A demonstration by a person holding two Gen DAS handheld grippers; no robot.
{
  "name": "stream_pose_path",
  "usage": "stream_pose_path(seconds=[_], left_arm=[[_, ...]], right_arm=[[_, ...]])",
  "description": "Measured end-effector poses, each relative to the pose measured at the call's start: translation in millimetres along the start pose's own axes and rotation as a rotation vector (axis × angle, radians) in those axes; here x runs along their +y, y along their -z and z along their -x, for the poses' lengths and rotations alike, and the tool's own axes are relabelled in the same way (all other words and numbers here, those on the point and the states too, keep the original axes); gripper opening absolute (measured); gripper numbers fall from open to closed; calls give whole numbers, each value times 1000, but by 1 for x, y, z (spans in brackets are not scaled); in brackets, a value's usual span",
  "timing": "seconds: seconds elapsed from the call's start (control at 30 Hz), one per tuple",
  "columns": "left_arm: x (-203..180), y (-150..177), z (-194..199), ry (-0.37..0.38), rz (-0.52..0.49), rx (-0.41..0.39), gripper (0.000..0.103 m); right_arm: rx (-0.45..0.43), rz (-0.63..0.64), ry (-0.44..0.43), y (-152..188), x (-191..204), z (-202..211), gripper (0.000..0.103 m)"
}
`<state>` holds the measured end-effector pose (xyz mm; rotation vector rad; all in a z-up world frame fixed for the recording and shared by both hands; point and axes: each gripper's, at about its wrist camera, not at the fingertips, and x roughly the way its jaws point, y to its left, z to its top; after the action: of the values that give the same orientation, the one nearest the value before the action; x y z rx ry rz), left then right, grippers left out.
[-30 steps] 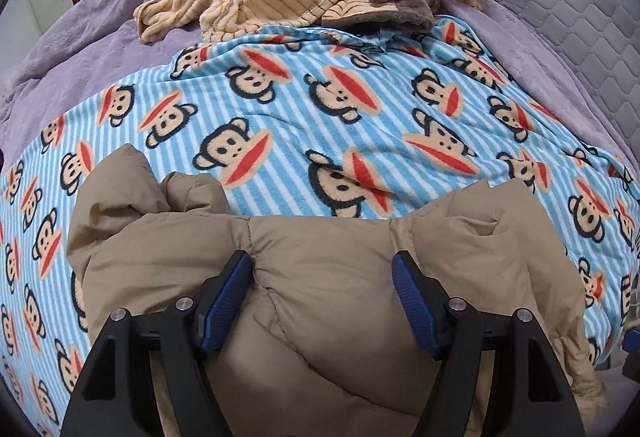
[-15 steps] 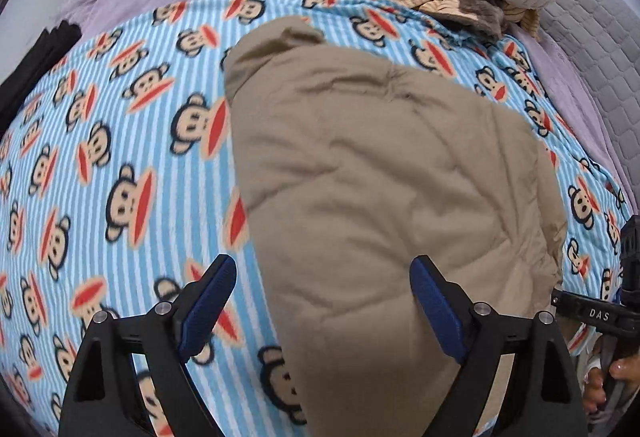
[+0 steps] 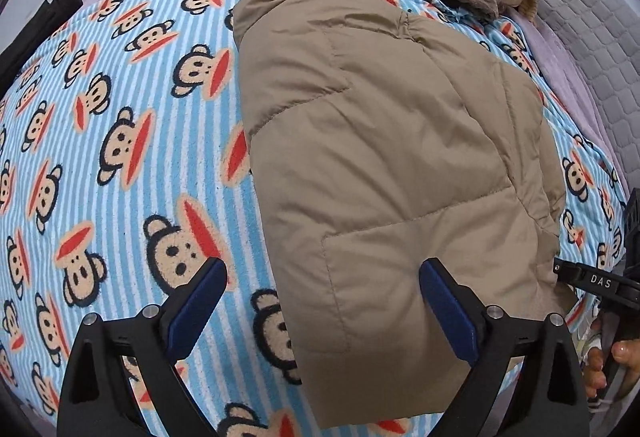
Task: Fold large clothes
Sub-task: 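Lower the folded jacket onto the blanket and open both grippers, then grasp the folded jacket's edge with both grippers side by side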
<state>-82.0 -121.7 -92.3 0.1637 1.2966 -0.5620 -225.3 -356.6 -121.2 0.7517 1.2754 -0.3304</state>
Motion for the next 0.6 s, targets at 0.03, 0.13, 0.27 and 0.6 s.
stream_pose_path(seconds=[0.03, 0.13, 0.27, 0.6], left_arm=[[0, 1, 0, 2, -1, 2, 98], [2, 2, 2, 6, -6, 2, 98], [1, 5, 8, -7, -29, 2, 98], [11, 11, 18, -18, -48, -11, 103]], right_arm=[[-4, -2, 13, 0, 1, 2, 32], [-28, -46, 70, 1, 0, 10, 53], [-81, -88, 69, 11, -1, 29, 55], [-140, -106, 77, 43, 7, 60, 66]])
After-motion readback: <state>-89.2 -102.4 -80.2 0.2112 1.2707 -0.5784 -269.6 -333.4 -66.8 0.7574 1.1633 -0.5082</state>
